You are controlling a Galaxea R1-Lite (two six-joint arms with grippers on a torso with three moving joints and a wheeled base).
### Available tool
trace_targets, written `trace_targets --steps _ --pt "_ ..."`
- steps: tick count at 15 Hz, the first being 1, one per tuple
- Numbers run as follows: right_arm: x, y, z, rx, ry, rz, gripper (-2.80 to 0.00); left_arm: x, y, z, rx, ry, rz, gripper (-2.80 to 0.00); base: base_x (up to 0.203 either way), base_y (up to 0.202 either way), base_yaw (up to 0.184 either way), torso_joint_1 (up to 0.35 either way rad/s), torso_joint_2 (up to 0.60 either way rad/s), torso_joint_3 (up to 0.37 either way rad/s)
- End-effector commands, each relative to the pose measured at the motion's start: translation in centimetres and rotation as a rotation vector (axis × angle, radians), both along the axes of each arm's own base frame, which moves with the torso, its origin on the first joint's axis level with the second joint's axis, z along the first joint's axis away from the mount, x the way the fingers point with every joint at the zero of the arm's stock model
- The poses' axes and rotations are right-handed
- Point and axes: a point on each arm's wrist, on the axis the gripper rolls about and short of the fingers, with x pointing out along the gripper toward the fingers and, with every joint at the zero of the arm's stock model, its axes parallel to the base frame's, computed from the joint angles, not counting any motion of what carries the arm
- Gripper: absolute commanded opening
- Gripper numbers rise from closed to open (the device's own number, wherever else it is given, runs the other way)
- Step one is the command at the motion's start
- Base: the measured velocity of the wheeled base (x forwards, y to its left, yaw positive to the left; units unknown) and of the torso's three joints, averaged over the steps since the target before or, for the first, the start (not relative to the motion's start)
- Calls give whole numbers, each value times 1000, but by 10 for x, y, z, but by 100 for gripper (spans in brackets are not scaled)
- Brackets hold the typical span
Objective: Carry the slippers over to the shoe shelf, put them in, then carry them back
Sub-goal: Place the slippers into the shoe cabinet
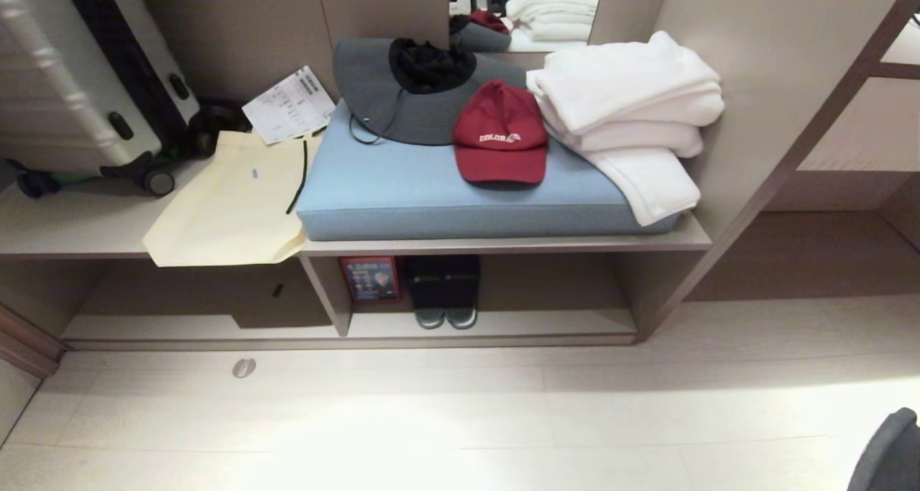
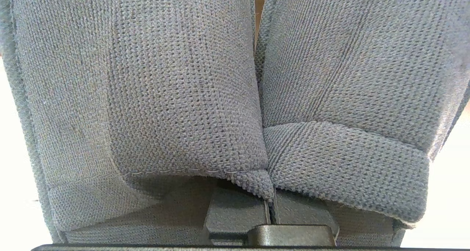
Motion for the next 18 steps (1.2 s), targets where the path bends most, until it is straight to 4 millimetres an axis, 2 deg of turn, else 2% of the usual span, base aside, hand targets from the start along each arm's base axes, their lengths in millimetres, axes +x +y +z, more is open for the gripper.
trace_targets --steps 1,18 --pt "0 0 0 -1 -2 0 -280 0 0 0 -1 1 0 -280 0 0 0 0 2 -190" --pt "0 0 0 -1 -2 0 -280 0 0 0 -1 1 1 -280 0 0 0 4 2 -198"
